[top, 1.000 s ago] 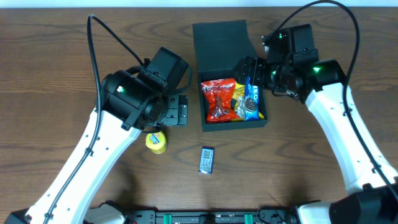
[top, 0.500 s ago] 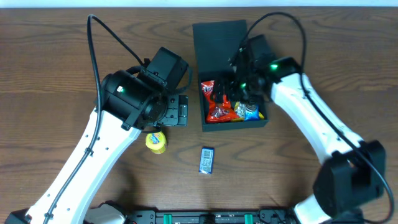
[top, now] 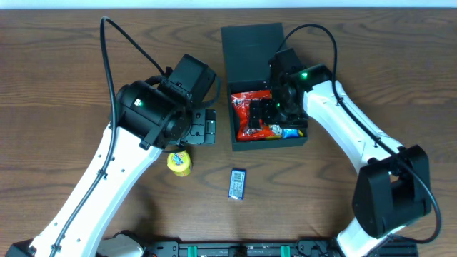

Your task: Pack container

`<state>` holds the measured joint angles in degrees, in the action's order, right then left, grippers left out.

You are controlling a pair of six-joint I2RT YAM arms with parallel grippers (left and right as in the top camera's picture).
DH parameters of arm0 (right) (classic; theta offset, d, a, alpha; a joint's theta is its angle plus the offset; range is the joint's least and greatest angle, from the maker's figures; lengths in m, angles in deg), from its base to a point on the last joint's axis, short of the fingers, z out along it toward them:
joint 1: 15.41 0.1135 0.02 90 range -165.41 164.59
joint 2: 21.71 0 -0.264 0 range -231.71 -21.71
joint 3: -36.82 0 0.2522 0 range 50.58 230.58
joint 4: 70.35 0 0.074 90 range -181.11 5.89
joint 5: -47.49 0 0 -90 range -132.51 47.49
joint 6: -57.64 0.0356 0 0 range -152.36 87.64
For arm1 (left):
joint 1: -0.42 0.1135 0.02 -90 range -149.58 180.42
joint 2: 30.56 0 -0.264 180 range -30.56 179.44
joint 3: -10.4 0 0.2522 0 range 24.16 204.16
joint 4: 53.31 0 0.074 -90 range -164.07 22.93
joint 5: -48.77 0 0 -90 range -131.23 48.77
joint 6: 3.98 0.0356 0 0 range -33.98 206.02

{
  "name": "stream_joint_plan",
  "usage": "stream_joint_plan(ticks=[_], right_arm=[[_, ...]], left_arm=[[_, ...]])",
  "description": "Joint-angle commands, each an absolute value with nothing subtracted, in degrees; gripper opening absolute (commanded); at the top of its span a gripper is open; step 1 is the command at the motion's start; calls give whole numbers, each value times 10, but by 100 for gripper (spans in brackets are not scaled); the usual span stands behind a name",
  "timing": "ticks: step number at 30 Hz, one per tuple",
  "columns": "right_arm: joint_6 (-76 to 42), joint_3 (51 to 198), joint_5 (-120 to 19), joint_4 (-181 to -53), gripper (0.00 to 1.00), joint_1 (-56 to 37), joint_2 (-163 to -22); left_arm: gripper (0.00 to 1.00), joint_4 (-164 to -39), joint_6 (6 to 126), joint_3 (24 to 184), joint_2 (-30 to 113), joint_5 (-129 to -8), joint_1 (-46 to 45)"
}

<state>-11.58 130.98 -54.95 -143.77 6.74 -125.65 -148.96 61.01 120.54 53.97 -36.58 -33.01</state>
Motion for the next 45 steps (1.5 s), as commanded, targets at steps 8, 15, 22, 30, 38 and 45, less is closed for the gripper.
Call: stream_joint_plan(ticks=[8, 15, 22, 30, 38, 45], right_arm=[[-123, 1309, -521, -1419, 99, 71, -1255], [-123, 1319, -543, -1367, 99, 56, -1246], [-122, 1319, -536, -1301, 99, 9, -1246], [-123, 1319, -554, -1259, 99, -32, -1246], [-126, 1320, -633, -1236, 99, -30, -1246], [-141, 1356, -688, -1225, 99, -32, -1240]], left_arm=[[95, -1491, 618, 1214, 533, -368, -330], [95, -1492, 618, 1214, 533, -368, -330], [95, -1491, 618, 1214, 533, -368, -330], [95, -1490, 618, 1214, 533, -368, -330], [95, -1483, 618, 1214, 533, -368, -330], [95, -1483, 619, 1214, 533, -368, -330]])
